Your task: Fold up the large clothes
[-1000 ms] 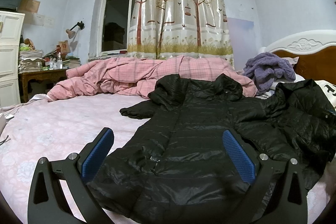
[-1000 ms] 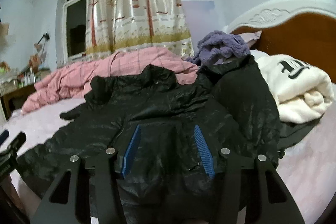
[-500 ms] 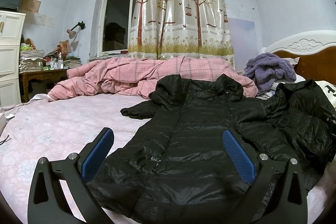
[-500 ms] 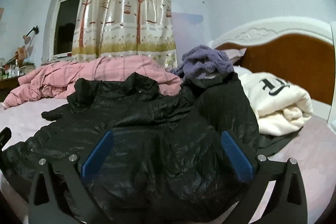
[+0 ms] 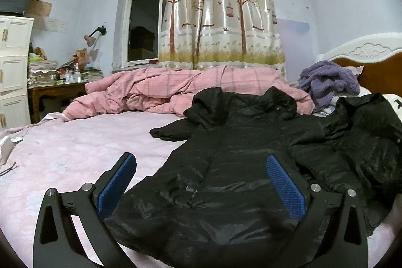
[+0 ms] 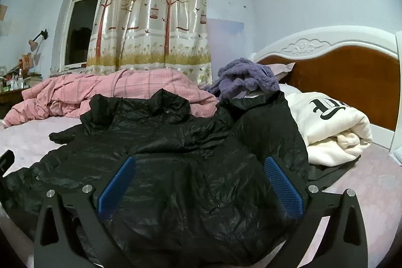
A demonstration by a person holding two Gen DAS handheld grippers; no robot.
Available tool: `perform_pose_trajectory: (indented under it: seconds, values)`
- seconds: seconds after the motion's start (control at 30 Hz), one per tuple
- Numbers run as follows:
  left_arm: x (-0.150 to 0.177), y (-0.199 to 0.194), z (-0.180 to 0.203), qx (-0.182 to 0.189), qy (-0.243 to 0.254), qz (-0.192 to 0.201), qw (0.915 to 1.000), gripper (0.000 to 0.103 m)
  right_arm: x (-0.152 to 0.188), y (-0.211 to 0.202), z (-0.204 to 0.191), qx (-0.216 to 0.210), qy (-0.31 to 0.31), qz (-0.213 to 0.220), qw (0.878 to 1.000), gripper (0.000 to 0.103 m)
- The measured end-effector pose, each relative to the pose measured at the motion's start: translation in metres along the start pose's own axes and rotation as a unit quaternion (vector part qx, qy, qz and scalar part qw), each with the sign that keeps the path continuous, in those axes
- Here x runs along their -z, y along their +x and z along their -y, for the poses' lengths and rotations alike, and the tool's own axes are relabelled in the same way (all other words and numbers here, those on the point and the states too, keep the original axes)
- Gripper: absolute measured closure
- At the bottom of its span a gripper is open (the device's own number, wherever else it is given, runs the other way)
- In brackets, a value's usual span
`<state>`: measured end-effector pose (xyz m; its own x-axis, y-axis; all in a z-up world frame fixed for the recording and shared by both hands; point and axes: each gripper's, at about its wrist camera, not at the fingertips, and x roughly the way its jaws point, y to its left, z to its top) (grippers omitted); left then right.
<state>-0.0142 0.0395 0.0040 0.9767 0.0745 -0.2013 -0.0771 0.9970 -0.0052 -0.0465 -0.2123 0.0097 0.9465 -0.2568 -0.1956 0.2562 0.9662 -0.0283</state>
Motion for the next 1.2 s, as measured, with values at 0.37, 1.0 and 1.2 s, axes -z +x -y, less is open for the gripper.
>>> perform_pose_trajectory:
  seconds: [0.37, 1.0, 1.2]
  values:
    - [-0.009, 0.010, -0.016, 0.017, -0.003, -0.031, 0.9994, 0.000, 0.004, 0.013, -0.002, -0.041, -0.004, -0.062, 0.997, 0.001]
    - [0.022, 0.088, -0.099, 0.022, -0.102, -0.242, 0.9646, 0.013, 0.016, 0.039, 0.063, -0.082, 0.131, -0.164, 0.974, 0.024]
    - [0.026, 0.084, -0.087, 0.038, -0.087, -0.250, 0.9635, 0.030, 0.026, 0.049, 0.112, -0.071, 0.216, -0.191, 0.955, 0.029]
